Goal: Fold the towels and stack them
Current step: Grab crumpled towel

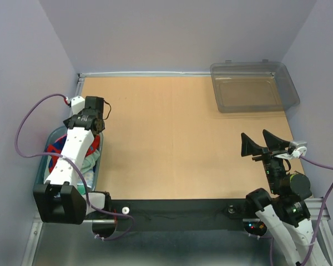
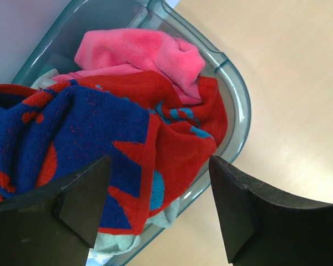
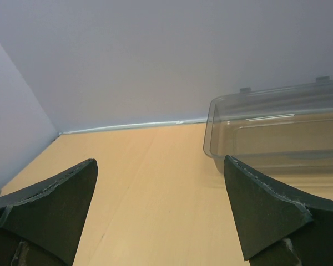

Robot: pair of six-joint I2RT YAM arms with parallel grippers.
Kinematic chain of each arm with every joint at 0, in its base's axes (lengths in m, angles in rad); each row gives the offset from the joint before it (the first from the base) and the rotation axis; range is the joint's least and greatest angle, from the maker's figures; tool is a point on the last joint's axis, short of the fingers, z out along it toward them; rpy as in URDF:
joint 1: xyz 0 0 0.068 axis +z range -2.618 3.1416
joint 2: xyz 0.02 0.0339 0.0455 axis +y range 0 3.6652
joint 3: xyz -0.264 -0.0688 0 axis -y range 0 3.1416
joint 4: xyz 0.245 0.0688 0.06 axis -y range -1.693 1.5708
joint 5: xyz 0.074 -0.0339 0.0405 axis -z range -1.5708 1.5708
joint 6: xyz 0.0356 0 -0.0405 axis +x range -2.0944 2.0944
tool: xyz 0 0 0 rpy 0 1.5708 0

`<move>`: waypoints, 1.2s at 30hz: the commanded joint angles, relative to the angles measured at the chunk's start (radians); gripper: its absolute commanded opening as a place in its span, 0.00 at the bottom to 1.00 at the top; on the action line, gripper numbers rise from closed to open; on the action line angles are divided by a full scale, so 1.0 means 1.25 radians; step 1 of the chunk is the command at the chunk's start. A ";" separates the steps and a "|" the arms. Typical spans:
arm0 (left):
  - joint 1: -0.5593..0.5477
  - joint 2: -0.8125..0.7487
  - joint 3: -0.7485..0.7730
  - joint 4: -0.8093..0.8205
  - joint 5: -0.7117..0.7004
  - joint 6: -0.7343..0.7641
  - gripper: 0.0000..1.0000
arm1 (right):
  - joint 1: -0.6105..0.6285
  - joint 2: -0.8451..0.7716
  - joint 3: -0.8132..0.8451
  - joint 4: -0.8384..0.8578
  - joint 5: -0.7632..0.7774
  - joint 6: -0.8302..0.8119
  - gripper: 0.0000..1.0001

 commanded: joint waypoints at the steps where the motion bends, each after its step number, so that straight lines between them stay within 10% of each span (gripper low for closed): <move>1: 0.023 0.020 -0.006 -0.018 -0.022 0.006 0.81 | 0.019 -0.003 0.018 0.005 0.032 0.012 1.00; 8: 0.063 0.069 -0.006 -0.017 0.005 0.022 0.60 | 0.038 -0.003 0.020 -0.005 0.058 0.014 1.00; 17: 0.093 0.077 -0.006 -0.023 0.025 0.027 0.00 | 0.055 -0.003 0.028 -0.017 0.088 0.021 1.00; 25: 0.072 0.047 0.032 0.008 0.133 0.034 0.00 | 0.059 -0.003 0.029 -0.022 0.092 0.024 1.00; 36: -0.422 0.222 0.405 0.095 0.196 -0.086 0.00 | 0.059 -0.003 0.029 -0.021 0.101 0.020 1.00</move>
